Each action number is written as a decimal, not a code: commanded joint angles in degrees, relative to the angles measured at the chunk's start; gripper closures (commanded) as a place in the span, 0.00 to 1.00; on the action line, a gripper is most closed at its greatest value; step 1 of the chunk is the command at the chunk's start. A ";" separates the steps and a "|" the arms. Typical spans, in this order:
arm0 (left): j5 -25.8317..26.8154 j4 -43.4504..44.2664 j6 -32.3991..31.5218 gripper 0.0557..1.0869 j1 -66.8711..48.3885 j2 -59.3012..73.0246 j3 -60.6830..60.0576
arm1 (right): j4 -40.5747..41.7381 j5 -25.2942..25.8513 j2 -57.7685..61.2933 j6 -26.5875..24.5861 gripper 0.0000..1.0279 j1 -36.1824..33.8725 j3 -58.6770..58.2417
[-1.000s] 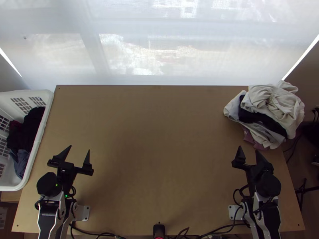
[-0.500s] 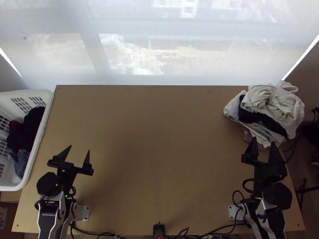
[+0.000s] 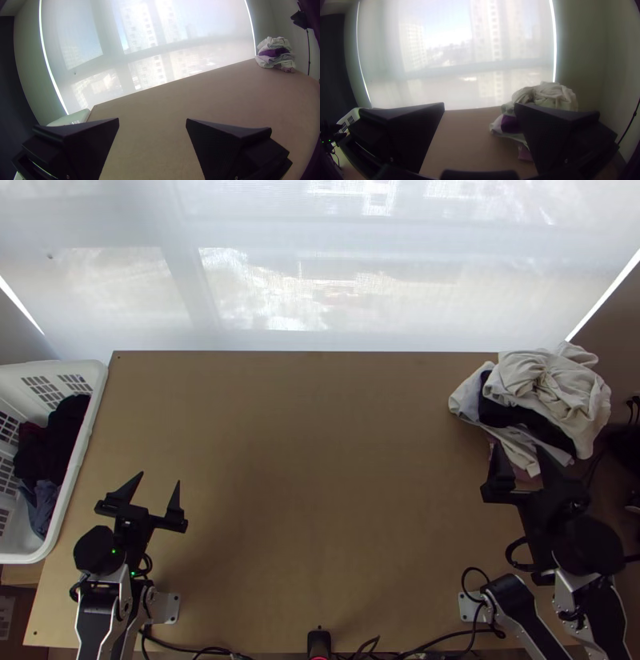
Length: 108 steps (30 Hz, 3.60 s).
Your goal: Fold the t-shirt
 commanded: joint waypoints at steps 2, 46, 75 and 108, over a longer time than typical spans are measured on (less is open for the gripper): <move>0.01 -0.17 -0.10 0.05 0.01 -0.06 -0.08 | -20.00 -0.86 20.72 6.78 0.05 1.43 18.19; -8.52 -5.97 -22.78 0.05 25.67 57.60 43.52 | -41.62 -5.69 55.96 -10.09 0.05 2.13 49.48; 7.13 -38.57 -21.55 0.05 51.43 130.37 111.81 | -43.11 -5.96 53.15 -11.24 0.05 -1.29 44.03; -3.68 -24.34 -18.73 0.05 48.70 157.44 123.59 | -43.11 -1.47 45.68 -19.59 0.05 -5.95 29.79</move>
